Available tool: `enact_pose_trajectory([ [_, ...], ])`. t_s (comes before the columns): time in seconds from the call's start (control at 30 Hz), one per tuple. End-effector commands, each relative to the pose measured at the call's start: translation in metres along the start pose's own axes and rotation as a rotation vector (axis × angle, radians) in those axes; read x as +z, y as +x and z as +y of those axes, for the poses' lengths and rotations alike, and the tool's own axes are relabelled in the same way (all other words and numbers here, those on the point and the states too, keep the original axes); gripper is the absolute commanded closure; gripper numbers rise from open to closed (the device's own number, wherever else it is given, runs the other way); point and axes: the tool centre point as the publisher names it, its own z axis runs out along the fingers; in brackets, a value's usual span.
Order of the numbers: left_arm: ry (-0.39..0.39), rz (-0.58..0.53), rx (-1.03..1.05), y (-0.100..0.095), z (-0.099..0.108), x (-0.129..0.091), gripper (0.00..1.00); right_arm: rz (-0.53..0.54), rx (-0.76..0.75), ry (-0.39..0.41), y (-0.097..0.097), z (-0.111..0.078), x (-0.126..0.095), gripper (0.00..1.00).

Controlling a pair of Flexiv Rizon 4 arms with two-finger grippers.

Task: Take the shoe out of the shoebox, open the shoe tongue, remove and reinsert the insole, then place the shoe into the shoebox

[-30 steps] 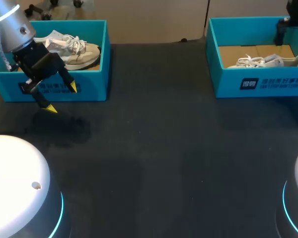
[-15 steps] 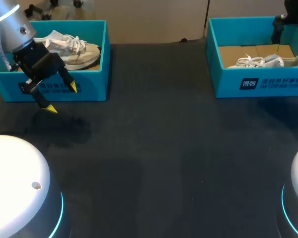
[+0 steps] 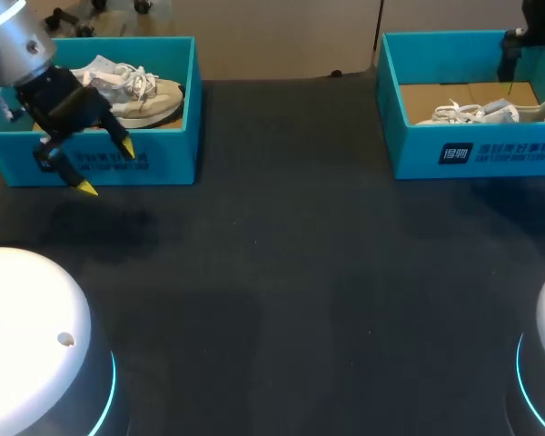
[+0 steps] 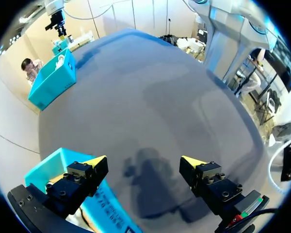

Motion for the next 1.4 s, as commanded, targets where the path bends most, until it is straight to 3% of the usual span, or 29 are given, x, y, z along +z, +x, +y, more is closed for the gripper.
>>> enact_pose_trajectory([
  [0.03,-0.015,0.001,0.079,0.006,0.003,-0.031,0.0,-0.001,0.0,-0.001,0.0,0.0,0.0,0.0],
  [0.2,-0.037,0.055,0.279,0.001,0.019,-0.057,0.0,-0.001,0.0,-0.001,0.0,0.0,0.0,0.0],
  [0.37,-0.071,0.073,0.392,-0.017,0.047,-0.076,0.0,-0.001,0.0,-0.001,0.0,0.0,0.0,0.0],
  [0.47,-0.045,0.089,0.497,-0.028,0.067,-0.085,0.0,-0.001,0.0,-0.001,0.0,0.0,0.0,0.0],
  [0.77,-0.13,0.129,0.542,-0.064,0.127,-0.114,0.0,-0.001,0.0,-0.001,0.0,0.0,0.0,0.0],
  [1.23,-0.134,0.129,0.566,-0.064,0.127,-0.112,0.0,-0.001,0.0,-0.001,0.0,0.0,0.0,0.0],
  [1.3,-0.246,0.075,0.608,-0.069,0.133,-0.112,0.0,-0.001,0.0,-0.001,0.0,0.0,0.0,0.0],
  [1.4,-0.282,0.07,0.651,-0.077,0.148,-0.115,0.0,-0.001,0.0,-0.001,0.0,0.0,0.0,0.0],
])
